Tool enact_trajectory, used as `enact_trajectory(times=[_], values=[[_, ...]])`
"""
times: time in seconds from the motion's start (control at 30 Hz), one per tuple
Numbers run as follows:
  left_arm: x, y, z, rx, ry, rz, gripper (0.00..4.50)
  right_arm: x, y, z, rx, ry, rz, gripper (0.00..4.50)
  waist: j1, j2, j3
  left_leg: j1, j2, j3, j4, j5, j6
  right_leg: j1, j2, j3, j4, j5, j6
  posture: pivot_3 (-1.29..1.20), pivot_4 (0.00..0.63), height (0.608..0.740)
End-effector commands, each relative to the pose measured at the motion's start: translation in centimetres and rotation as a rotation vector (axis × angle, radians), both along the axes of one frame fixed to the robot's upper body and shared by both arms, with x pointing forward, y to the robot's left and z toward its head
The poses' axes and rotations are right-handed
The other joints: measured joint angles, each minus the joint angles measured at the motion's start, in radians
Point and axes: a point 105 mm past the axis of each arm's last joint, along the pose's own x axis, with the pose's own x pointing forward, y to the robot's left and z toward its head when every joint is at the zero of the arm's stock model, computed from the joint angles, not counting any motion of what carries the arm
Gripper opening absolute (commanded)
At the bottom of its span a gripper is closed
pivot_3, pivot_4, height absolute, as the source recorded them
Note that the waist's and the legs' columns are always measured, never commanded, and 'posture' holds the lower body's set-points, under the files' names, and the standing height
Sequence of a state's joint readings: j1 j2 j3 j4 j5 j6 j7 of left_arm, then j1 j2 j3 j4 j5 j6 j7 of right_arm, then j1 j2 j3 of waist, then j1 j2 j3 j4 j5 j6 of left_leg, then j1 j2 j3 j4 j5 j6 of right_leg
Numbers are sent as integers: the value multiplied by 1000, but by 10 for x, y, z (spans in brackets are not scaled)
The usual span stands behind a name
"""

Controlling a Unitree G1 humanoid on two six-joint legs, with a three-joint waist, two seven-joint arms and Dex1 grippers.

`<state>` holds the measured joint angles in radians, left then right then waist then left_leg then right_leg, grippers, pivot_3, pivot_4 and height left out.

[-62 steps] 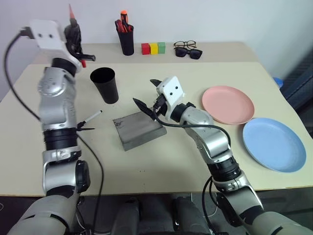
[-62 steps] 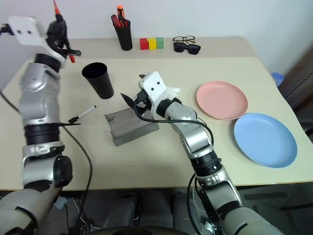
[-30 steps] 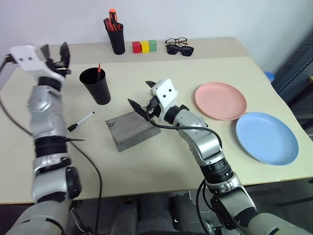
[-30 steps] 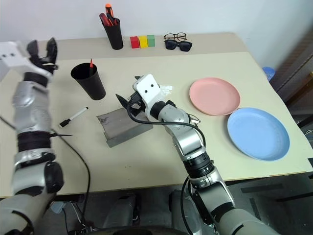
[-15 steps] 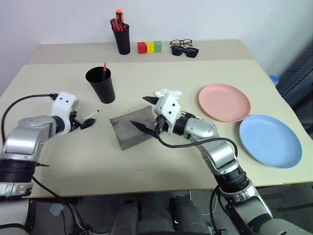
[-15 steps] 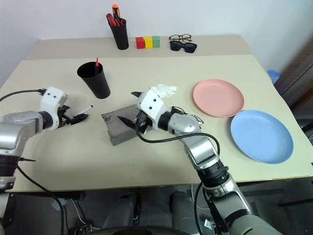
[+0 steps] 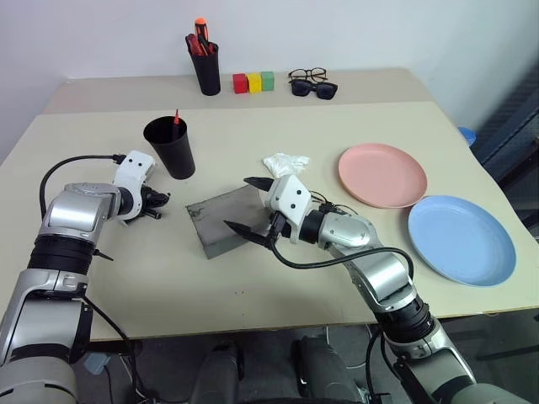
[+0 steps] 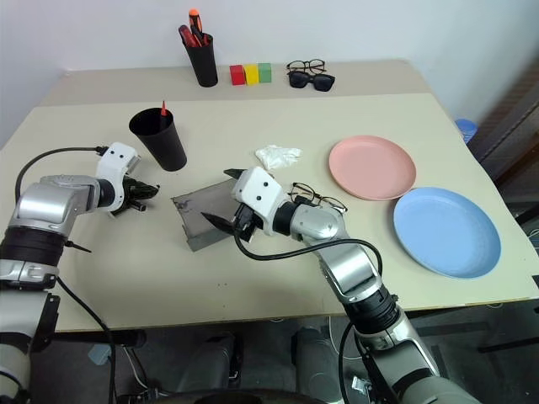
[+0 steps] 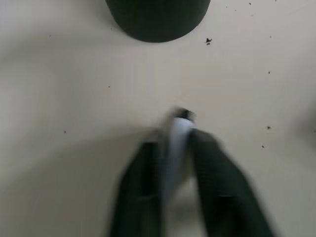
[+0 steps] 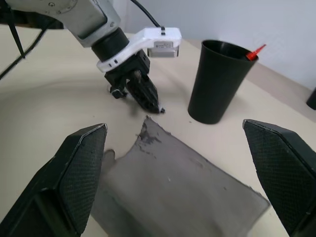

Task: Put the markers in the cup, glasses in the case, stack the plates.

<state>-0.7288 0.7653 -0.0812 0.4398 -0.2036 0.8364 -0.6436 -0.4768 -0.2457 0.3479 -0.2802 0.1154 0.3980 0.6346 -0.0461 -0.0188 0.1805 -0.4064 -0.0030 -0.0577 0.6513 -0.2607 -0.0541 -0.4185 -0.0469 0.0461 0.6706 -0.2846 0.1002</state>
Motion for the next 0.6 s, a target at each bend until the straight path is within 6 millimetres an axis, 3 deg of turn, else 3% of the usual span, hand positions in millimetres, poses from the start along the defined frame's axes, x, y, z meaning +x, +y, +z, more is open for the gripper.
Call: enact_trajectory(times=[0.03,0.17,0.27,0.33,0.4,0.47,0.53,0.6], values=[[4,34,10,30,-84,167,57,-7,3,13,20,-54,21,4500,0,0,0,0,0,0,0,0,0,0,0,0,0,0,0,0,150,740],[18,76,81,23,-574,396,57,-5,4,12,14,-54,24,4500,3,-2,0,-2,0,0,0,0,0,-2,-1,0,0,0,0,0,150,740],[14,83,132,-106,-837,480,57,-4,6,13,17,-60,32,4500,13,-4,-1,-4,0,0,0,0,0,-5,-3,0,0,0,0,0,150,740],[11,69,166,-161,-1007,448,57,4,7,20,44,-82,-3,4500,26,-4,-1,-5,-1,0,0,0,0,-4,-4,-1,-1,0,0,0,150,740],[10,51,188,-194,-1117,394,57,19,6,26,66,-111,-87,4500,35,-5,-1,-5,-2,1,1,0,0,-4,-5,-1,-2,0,1,0,150,740],[11,17,209,-222,-1221,290,57,37,1,36,126,-121,-195,4500,39,-6,-2,-5,-2,1,2,0,0,-3,-5,-1,-2,0,1,0,150,740],[13,-12,216,-252,-1279,203,57,44,0,45,193,-103,-227,4500,40,-6,-2,-5,-3,0,2,0,0,-2,-5,-2,-2,1,1,0,150,740],[21,-31,206,-235,-1272,159,57,45,1,50,243,-74,-223,4500,33,-6,-2,-4,-3,1,2,0,0,-2,-5,-2,-2,1,1,0,150,740]])
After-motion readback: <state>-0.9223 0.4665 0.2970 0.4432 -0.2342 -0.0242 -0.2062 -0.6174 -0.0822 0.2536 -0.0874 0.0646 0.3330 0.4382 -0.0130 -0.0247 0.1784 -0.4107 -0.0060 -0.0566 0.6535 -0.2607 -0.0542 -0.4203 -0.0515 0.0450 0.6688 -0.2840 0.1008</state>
